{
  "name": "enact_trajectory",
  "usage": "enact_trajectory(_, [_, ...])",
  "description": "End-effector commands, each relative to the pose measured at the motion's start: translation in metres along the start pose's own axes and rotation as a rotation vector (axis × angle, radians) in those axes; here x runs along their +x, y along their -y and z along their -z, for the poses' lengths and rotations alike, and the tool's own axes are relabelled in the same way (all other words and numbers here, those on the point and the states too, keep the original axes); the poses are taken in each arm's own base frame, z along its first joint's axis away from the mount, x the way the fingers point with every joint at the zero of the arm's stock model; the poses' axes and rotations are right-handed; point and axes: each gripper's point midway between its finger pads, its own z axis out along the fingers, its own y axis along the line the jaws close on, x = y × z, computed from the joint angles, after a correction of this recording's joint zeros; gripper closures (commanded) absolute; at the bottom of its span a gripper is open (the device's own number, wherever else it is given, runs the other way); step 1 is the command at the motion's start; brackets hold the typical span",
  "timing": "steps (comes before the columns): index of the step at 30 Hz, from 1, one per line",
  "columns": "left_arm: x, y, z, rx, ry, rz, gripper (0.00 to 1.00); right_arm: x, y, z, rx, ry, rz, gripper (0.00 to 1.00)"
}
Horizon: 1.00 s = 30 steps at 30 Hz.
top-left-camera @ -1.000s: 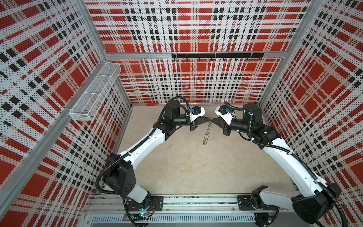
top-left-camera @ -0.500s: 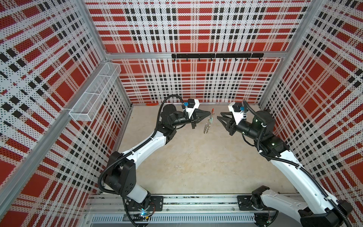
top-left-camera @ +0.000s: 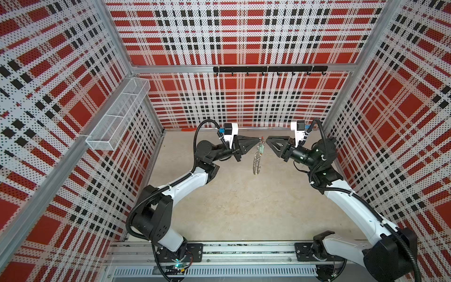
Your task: Put the keys on the keyring
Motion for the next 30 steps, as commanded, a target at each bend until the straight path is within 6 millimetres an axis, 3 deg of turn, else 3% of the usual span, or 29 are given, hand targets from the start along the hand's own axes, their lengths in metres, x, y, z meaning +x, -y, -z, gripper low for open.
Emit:
enact_trajectory(1, [-0.019, 0.004, 0.002, 0.001, 0.068, -0.041, 1.00, -0.013, -0.022, 0.000, -0.110, 0.040, 0.004, 0.64])
enact_trajectory(22, [-0.030, -0.002, 0.009, -0.032, 0.100, -0.056, 1.00, 0.006, -0.032, -0.023, -0.175, -0.026, 0.010, 0.64])
enact_trajectory(30, [-0.035, -0.003, 0.011, -0.041, 0.110, -0.063, 1.00, 0.008, -0.032, -0.024, -0.173, -0.030, 0.023, 0.81])
